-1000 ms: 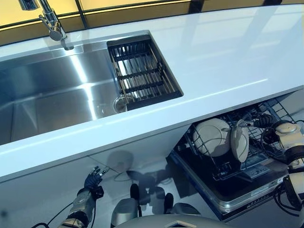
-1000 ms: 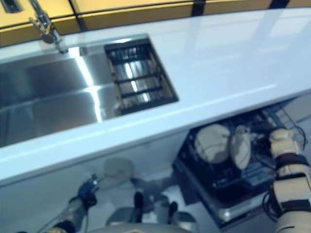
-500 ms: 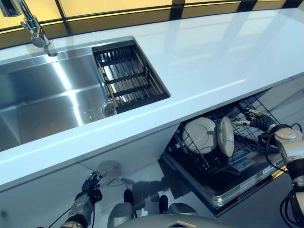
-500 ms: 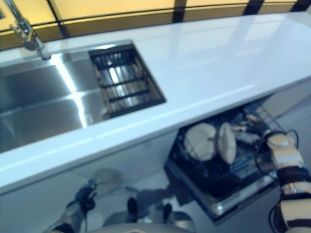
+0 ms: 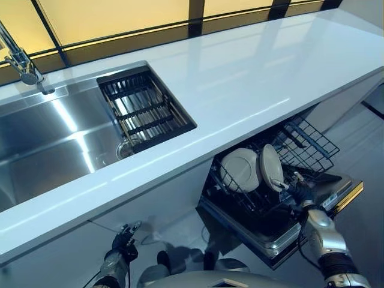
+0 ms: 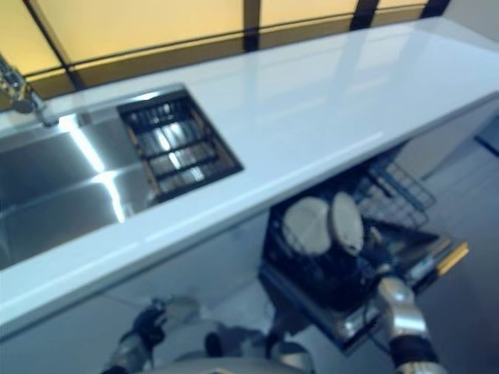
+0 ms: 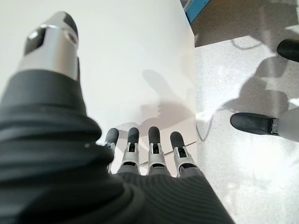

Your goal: Take plates into dishwasher

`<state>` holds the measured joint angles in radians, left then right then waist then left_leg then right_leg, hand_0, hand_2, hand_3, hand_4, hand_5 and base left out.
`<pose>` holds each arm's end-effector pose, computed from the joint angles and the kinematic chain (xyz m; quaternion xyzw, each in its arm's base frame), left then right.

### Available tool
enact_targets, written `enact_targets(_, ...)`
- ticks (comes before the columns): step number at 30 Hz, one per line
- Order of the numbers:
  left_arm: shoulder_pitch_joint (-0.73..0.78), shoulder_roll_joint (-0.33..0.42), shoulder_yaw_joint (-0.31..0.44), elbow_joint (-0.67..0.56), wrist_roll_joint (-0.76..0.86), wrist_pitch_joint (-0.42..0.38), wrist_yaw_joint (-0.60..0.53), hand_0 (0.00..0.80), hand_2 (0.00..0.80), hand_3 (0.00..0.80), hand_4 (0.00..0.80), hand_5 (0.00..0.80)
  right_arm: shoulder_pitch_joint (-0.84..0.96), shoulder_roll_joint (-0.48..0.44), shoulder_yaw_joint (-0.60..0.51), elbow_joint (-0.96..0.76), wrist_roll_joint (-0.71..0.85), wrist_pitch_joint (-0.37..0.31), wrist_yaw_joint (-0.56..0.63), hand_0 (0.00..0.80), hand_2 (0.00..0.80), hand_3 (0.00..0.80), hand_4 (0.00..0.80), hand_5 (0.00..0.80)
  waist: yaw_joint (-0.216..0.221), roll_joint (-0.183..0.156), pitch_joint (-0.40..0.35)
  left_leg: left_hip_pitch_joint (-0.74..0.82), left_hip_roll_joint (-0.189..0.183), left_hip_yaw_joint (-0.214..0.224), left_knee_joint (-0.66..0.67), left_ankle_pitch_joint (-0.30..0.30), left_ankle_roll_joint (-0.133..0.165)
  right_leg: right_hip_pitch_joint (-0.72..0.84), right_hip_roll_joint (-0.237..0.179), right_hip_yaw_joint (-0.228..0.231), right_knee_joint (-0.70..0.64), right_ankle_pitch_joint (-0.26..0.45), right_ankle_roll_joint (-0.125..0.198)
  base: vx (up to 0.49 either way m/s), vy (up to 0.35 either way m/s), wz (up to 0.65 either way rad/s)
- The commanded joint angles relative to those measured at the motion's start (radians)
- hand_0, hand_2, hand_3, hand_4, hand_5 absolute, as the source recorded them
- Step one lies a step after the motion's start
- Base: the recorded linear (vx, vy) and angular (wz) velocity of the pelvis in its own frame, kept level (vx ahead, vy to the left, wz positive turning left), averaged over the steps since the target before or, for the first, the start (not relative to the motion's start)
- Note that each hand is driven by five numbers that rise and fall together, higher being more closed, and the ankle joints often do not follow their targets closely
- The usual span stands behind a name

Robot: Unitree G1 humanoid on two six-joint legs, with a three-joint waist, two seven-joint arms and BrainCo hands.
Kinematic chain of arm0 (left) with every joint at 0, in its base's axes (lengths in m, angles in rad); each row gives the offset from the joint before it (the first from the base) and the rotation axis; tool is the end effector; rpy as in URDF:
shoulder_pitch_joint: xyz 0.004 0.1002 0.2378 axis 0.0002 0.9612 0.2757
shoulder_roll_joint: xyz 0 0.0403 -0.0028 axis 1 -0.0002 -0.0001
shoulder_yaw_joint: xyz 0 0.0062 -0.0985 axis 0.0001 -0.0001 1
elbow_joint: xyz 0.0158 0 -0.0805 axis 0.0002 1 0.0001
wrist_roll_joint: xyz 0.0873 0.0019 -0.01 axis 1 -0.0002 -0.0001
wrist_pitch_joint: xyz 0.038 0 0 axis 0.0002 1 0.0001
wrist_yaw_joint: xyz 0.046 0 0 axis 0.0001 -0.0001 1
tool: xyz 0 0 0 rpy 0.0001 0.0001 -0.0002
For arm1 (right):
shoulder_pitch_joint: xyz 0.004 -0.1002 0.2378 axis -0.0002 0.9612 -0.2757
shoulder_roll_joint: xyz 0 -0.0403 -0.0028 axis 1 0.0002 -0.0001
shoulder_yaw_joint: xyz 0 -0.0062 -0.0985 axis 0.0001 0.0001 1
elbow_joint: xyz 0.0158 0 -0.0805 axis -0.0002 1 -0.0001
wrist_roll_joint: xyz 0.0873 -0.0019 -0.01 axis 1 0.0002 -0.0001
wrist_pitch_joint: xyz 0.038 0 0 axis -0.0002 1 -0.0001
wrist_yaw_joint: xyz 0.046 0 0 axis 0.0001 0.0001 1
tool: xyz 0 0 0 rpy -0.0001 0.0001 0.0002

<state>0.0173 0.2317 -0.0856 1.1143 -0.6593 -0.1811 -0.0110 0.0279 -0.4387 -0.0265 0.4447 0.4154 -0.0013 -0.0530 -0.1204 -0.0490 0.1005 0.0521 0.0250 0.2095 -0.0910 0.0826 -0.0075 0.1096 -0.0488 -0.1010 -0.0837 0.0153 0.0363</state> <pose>0.0861 0.2230 -0.0898 -0.1410 0.4212 0.2067 0.8718 0.1625 -0.2642 -0.0009 -0.0147 0.2075 -0.1324 0.9691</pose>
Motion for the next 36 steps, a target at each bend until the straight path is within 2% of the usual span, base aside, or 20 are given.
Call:
enact_targets(1,-0.045,0.014,0.023,0.021,0.024,-0.022,0.003,0.000,0.000,0.000,0.000,0.000,-0.063,0.000,-0.005,0.012,0.046,-0.120,-0.058,0.000,0.000,0.000,0.000,0.000,0.023,-0.024,-0.014,0.069,0.034,-0.018,0.004,-0.085,-0.015,-0.055,-0.071,0.031,0.015,0.088,0.092,0.017,-0.014,-0.05)
enact_targets(8,-0.043,0.024,0.022,0.048,0.011,-0.029,-0.019,0.000,0.000,0.000,0.000,0.000,-0.048,-0.005,-0.060,0.112,0.137,-0.158,-0.148,0.000,0.000,0.000,0.000,0.000,0.015,-0.024,-0.019,0.073,0.032,-0.009,0.004,-0.090,-0.011,-0.057,-0.068,0.034,0.015,0.090,0.094,0.004,-0.004,-0.01)
enact_targets(14,-0.051,0.041,0.023,0.089,0.011,-0.045,-0.042,0.000,0.000,0.000,0.000,0.000,-0.035,-0.047,-0.170,0.341,0.164,-0.211,-0.174,0.000,0.000,0.000,0.000,0.000,0.008,-0.027,-0.018,0.076,0.038,0.002,0.004,-0.092,-0.008,-0.062,-0.062,0.043,0.019,0.093,0.095,0.021,-0.031,-0.01)
enact_targets(21,-0.062,0.057,0.008,0.104,0.018,-0.045,-0.055,0.000,0.000,0.000,0.000,0.000,-0.030,-0.087,-0.239,0.523,0.144,-0.208,-0.212,0.000,0.000,0.000,0.000,0.000,0.002,-0.021,-0.006,0.073,0.042,0.004,0.004,-0.092,-0.006,-0.074,-0.055,0.057,0.026,0.092,0.096,0.013,-0.039,-0.03)
enact_targets(27,-0.072,0.059,-0.010,0.086,0.022,-0.038,-0.053,0.000,0.000,0.000,0.000,0.000,-0.027,-0.085,-0.237,0.602,0.095,-0.187,-0.259,0.000,0.000,0.000,0.000,0.000,-0.007,-0.006,0.011,0.060,0.045,0.003,0.004,-0.088,-0.007,-0.093,-0.051,0.068,0.032,0.092,0.095,-0.010,-0.031,-0.08)
enact_targets(30,-0.081,0.058,-0.017,0.078,0.028,-0.035,-0.054,0.000,0.000,0.000,0.000,0.000,-0.028,-0.074,-0.229,0.637,0.112,-0.184,-0.243,0.000,0.000,0.000,0.000,0.000,-0.008,0.003,0.021,0.052,0.046,0.002,0.004,-0.085,-0.009,-0.102,-0.052,0.068,0.034,0.093,0.095,-0.022,-0.020,-0.02)
enact_targets(36,-0.117,0.064,-0.040,0.045,0.032,-0.024,-0.053,0.000,0.000,0.000,0.000,0.000,-0.063,-0.055,-0.200,0.702,0.264,-0.170,-0.096,0.000,0.000,0.000,0.000,0.000,-0.009,0.031,0.055,0.027,0.042,-0.011,0.009,-0.080,-0.010,-0.131,-0.058,0.065,0.044,0.092,0.091,-0.068,-0.049,-0.01)
